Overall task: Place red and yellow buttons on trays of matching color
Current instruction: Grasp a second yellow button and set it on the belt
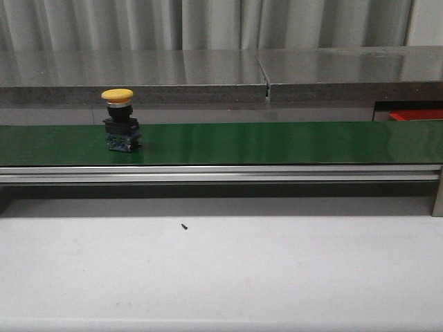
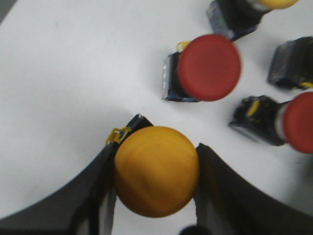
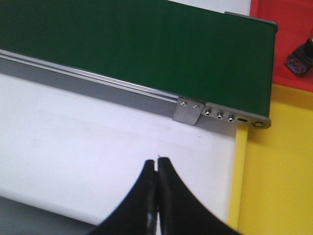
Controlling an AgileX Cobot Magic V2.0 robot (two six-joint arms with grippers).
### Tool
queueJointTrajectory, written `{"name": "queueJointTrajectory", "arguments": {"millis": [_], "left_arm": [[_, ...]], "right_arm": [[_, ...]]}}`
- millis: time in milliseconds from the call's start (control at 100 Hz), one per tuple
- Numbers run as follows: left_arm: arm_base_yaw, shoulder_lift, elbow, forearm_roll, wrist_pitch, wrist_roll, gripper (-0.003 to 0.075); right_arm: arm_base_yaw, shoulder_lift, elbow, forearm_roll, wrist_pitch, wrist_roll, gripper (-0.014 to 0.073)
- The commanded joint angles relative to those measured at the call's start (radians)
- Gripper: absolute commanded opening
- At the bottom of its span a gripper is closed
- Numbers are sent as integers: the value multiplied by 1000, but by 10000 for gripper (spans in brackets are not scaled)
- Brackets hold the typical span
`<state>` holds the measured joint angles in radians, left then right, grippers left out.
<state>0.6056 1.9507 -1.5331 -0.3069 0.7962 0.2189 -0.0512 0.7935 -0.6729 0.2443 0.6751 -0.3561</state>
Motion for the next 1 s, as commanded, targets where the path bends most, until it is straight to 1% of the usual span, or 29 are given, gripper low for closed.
{"name": "queueJointTrajectory", "arguments": {"millis": [0,70,200,280,350,450,590,750,900,940,990], "left_arm": [[-14,-140,-39,-87,2,30,-19],[-44,-183,-39,-95,28,30,-19],[-131,-241,-39,-100,55,30,-19],[-185,-246,-39,-128,69,28,-19],[-238,-241,-39,-145,82,28,-19],[-316,-234,-39,-144,85,28,-19],[-394,-207,-39,-131,107,28,-19],[-427,-148,-39,-122,139,25,-18],[-427,-119,-39,-119,162,23,-13],[-427,-119,-39,-117,164,24,8],[-427,-119,-39,-117,166,27,60]], "right_arm": [[-2,-9,-26,7,-55,-3,-68],[-2,-9,-26,7,-55,-3,-68],[-2,-9,-26,7,-55,-3,-68],[-2,-9,-26,7,-59,-4,-68],[-2,-9,-26,7,-93,-4,-68],[-2,-9,-26,7,-142,-4,-68],[-2,-9,-26,7,-146,-4,-68],[-2,-9,-26,7,-145,-4,-68],[-2,-9,-26,7,-145,-4,-68],[-2,-9,-26,7,-145,-4,-68],[-2,-9,-26,7,-145,-4,-68]]}}
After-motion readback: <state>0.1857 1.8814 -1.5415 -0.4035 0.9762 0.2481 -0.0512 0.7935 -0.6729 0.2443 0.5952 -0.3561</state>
